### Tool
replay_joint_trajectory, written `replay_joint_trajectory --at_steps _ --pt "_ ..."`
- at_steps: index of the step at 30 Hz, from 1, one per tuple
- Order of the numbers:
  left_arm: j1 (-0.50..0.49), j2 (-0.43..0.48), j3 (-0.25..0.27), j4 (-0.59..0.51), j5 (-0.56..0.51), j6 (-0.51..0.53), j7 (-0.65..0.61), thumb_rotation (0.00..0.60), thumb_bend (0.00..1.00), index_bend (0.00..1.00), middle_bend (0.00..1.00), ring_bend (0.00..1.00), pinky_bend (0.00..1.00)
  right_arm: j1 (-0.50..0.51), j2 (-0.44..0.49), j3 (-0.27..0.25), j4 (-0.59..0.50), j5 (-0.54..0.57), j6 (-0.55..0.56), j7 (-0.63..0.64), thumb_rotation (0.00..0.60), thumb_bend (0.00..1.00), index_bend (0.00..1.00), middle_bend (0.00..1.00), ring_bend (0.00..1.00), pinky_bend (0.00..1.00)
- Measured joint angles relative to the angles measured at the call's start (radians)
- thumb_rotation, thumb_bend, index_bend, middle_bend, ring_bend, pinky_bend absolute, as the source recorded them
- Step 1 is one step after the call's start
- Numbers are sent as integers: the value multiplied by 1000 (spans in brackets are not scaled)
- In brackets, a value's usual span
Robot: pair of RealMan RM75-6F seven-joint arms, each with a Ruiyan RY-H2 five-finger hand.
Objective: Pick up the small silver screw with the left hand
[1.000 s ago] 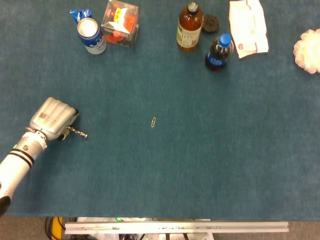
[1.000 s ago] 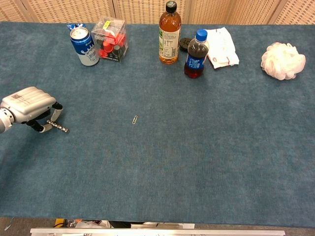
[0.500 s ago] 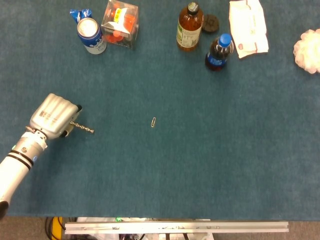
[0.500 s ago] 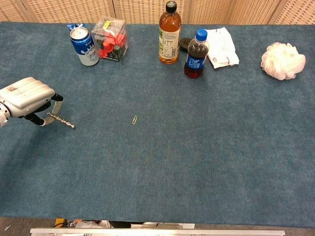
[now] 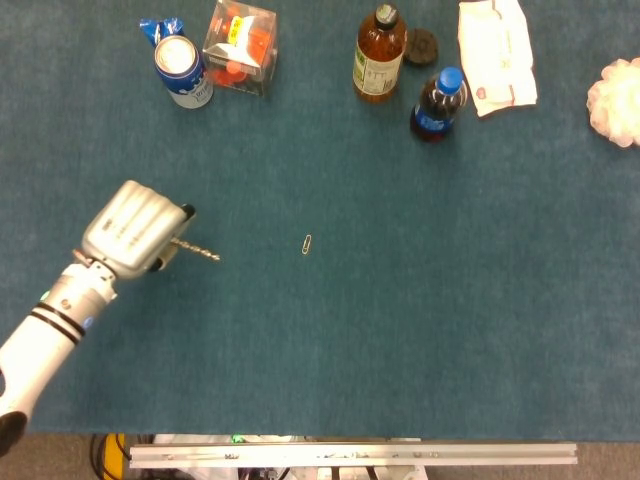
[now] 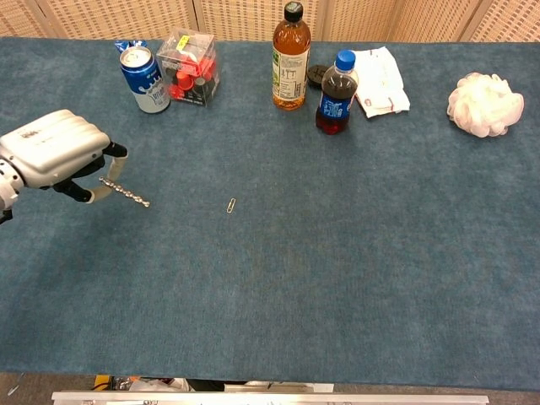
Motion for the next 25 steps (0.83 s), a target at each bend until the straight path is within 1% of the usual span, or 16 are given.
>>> replay_joint_trajectory --at_steps 4,13,20,25 --pt "-24 -33 -22 -11 -28 -20 45 600 337 609 917 847 914 6 -3 0 14 3 -15 13 600 299 140 339 338 413" --pt "-85 -120 -69 -19 -146 -77 134 600 337 608 917 847 914 16 -5 3 40 9 -29 41 600 299 140 339 338 413" --pt "-133 -192 -99 -1 -247 -100 197 600 337 607 917 847 914 16 5 5 42 12 -28 48 600 300 140 339 338 413" --pt "-165 -233 -110 22 -313 -107 233 600 337 607 917 847 914 14 9 5 44 19 -29 52 600 299 140 339 338 413"
